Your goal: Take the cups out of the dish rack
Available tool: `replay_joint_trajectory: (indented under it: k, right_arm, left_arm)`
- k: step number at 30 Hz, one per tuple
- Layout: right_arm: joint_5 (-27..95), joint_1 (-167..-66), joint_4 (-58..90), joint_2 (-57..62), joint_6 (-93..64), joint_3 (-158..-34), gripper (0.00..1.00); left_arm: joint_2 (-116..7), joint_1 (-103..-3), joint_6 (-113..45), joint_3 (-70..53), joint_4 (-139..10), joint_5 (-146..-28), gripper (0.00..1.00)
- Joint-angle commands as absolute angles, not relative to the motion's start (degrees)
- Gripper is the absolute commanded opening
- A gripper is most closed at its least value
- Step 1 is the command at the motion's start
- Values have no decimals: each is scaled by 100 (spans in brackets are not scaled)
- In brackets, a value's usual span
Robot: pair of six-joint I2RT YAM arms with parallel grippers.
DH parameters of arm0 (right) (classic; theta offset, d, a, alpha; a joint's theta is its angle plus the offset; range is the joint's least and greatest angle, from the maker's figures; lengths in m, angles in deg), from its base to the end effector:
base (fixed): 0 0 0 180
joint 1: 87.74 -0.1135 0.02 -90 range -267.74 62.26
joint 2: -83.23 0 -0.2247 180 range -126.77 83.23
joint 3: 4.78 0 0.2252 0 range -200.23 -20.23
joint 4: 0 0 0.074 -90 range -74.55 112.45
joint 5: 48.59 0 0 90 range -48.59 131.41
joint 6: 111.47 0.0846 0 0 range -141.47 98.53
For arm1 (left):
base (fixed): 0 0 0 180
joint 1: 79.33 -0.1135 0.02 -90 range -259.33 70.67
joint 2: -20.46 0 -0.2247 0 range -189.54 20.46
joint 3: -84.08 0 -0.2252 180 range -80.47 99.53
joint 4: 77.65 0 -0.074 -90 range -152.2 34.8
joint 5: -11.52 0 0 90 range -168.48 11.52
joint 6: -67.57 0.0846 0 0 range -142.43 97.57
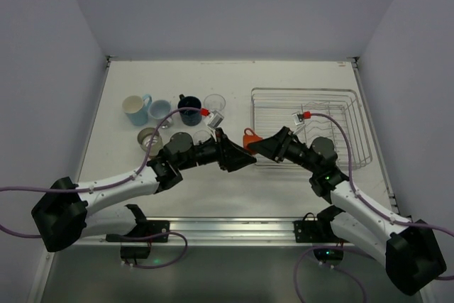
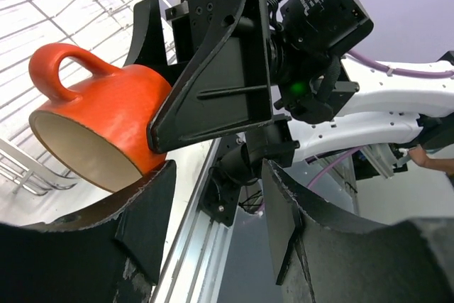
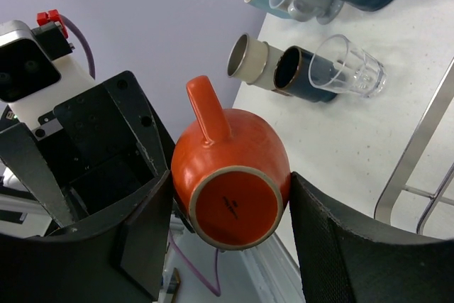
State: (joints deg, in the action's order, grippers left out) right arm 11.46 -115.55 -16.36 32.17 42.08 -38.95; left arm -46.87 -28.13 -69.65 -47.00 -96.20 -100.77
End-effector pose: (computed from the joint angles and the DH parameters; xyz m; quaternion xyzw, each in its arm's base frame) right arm 0.1940 0.1501 0.2215 0.0375 0.7089 0.6147 0.3437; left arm 0.1626 -0.2534 0.2501 0.1608 0.6878 -0.6151 0.3504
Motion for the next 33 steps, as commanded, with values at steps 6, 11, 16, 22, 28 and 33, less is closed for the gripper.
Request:
replay_joint_trajectory:
  k: [6,11,16,22,28,33]
  right_arm:
    - [1417,-11604,-1821,3665,4111,-4140,33]
    - [1418,-11604,-1689,3771,4084,-4185,33]
    - [1180,-11604,-1953,3577,4216,-4150,33]
    - [1022,-11622,-2224,3428,4401,-4079,33]
    - [723,-11657,-2910,3042,4857,-3992,33]
    - [626,-11692,-3254,2901,5087,-3921,33]
  left_arm:
    - [-3922,-2721,-6208,-4566,-8744,-9072,56]
    - [-3815,-2721,-5891,-4629,-8593,-8903,56]
    - [-4263,-2721,-5592,-4217,-8603,-9342,56]
    - [-4738,-2712,-5636,-4128,-8997,-9676,56]
    - [-4941,-2712,-5627,-4040,-9243,-9738,49]
    - [-4871,-2712,-5592,-4092,-9463,-9405,0]
